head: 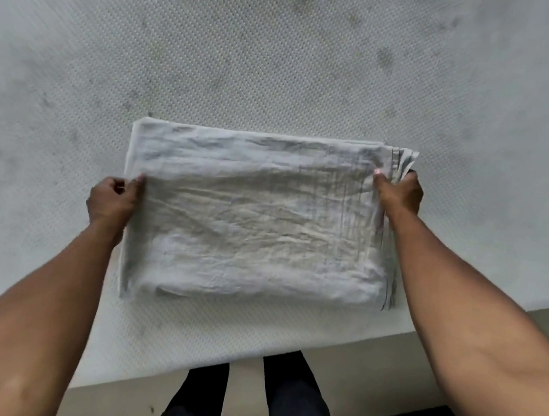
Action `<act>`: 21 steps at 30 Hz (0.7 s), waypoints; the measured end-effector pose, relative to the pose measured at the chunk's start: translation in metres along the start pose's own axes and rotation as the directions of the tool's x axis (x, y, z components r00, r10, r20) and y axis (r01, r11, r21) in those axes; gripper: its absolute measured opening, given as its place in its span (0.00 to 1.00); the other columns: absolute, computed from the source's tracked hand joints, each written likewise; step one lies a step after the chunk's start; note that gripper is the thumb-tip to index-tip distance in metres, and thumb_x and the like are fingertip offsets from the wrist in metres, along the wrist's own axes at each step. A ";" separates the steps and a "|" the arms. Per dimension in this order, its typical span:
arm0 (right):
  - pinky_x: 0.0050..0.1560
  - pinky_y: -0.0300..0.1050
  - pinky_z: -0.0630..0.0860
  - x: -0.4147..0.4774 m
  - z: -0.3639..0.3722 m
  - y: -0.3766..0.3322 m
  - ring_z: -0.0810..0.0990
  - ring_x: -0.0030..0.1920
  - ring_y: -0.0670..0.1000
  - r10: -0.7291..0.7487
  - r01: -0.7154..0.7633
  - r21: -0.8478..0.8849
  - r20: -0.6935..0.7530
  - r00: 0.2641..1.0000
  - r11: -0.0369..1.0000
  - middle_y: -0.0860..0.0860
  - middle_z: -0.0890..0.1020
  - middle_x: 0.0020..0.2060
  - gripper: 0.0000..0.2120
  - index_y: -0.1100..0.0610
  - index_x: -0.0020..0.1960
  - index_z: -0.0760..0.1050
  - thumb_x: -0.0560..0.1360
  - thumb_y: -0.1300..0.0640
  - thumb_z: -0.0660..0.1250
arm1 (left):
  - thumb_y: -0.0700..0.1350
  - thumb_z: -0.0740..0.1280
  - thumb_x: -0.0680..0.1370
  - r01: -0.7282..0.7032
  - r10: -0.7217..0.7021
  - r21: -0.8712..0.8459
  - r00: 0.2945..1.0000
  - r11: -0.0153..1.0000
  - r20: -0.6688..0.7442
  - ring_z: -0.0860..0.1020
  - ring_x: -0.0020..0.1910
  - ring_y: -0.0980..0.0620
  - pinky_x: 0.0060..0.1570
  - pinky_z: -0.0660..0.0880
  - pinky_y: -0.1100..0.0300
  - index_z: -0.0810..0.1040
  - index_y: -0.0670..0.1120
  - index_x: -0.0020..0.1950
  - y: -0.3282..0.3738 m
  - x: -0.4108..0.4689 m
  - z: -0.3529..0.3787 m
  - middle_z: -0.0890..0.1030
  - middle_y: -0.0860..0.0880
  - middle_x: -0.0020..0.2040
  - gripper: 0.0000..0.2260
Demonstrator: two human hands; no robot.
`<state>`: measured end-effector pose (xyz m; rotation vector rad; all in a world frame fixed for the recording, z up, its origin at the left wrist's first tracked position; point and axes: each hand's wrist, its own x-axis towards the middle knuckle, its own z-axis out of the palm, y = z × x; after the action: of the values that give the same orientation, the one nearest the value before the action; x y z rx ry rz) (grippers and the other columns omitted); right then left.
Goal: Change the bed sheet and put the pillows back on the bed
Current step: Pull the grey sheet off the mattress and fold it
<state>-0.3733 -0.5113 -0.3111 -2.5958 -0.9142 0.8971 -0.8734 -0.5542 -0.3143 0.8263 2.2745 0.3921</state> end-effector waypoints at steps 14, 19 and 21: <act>0.59 0.58 0.74 -0.133 -0.005 0.145 0.79 0.61 0.67 0.317 -0.341 -0.144 -0.166 0.934 0.929 0.65 0.81 0.60 0.20 0.58 0.66 0.68 0.77 0.55 0.70 | 0.50 0.69 0.81 0.264 -0.256 0.158 0.964 0.952 -0.067 0.78 0.42 0.38 0.44 0.73 0.50 0.79 0.39 0.41 -0.121 -0.120 -0.011 0.80 0.40 0.37 0.15; 0.63 0.61 0.70 -0.126 0.006 0.104 0.70 0.67 0.66 0.094 -0.170 -0.272 -0.274 0.957 0.947 0.63 0.71 0.69 0.30 0.58 0.72 0.64 0.73 0.61 0.70 | 0.56 0.62 0.81 0.672 -0.703 -0.209 0.695 0.710 -0.152 0.77 0.61 0.31 0.60 0.77 0.39 0.68 0.38 0.69 -0.110 -0.129 0.016 0.75 0.33 0.66 0.25; 0.61 0.56 0.70 -0.128 0.019 0.069 0.71 0.65 0.62 -0.180 0.103 -0.333 -0.210 0.961 0.937 0.60 0.70 0.67 0.30 0.57 0.71 0.65 0.71 0.61 0.69 | 0.61 0.62 0.80 0.714 -0.800 -0.411 0.595 0.567 -0.070 0.79 0.59 0.31 0.54 0.80 0.37 0.65 0.39 0.71 -0.091 -0.146 0.033 0.73 0.33 0.67 0.30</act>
<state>-0.4303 -0.6449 -0.2938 -2.7743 -1.2465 0.4132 -0.8085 -0.7166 -0.3094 -0.4673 2.4299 0.4665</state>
